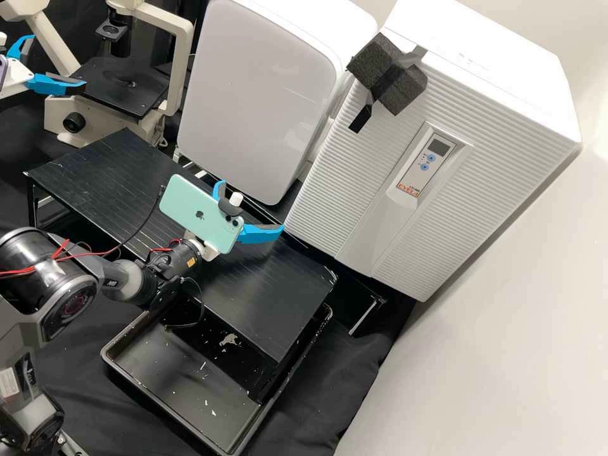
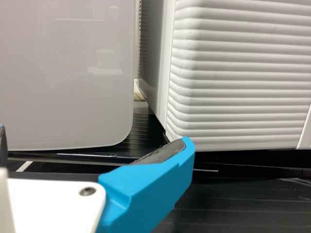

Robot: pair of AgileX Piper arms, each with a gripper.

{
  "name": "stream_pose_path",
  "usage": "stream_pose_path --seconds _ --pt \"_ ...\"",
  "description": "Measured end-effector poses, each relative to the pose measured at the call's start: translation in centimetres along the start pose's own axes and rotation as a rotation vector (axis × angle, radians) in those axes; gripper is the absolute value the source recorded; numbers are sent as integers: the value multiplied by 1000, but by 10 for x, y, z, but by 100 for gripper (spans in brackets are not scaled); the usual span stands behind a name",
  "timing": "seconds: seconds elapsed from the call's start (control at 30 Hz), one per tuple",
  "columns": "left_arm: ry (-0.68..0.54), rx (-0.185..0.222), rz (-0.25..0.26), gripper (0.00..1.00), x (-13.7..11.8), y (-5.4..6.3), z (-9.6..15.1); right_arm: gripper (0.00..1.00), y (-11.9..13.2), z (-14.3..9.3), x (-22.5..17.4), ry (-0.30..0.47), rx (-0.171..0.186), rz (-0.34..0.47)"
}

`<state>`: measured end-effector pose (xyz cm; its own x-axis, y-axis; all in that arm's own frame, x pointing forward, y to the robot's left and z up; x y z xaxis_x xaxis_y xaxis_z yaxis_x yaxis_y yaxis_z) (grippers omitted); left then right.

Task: Open the incubator door

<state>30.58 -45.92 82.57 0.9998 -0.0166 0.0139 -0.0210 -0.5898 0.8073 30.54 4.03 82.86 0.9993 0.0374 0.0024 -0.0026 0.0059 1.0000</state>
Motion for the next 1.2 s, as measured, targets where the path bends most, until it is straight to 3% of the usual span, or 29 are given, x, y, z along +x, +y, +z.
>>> stream_pose_path --seconds 0.33,0.43,0.67,1.0,1.2 --pt "0 0 0 100 0 0 0 100 1 1 -3 0 2 -2" --pt "0 0 0 100 0 0 0 100 10 4 -15 0 28 10" --pt "0 0 0 100 0 0 0 100 55 -3 -40 56 102 175" --pt "0 0 0 100 0 0 0 100 106 -27 -33 137 78 344" --pt "0 0 0 100 0 0 0 100 123 -51 -20 96 69 444"
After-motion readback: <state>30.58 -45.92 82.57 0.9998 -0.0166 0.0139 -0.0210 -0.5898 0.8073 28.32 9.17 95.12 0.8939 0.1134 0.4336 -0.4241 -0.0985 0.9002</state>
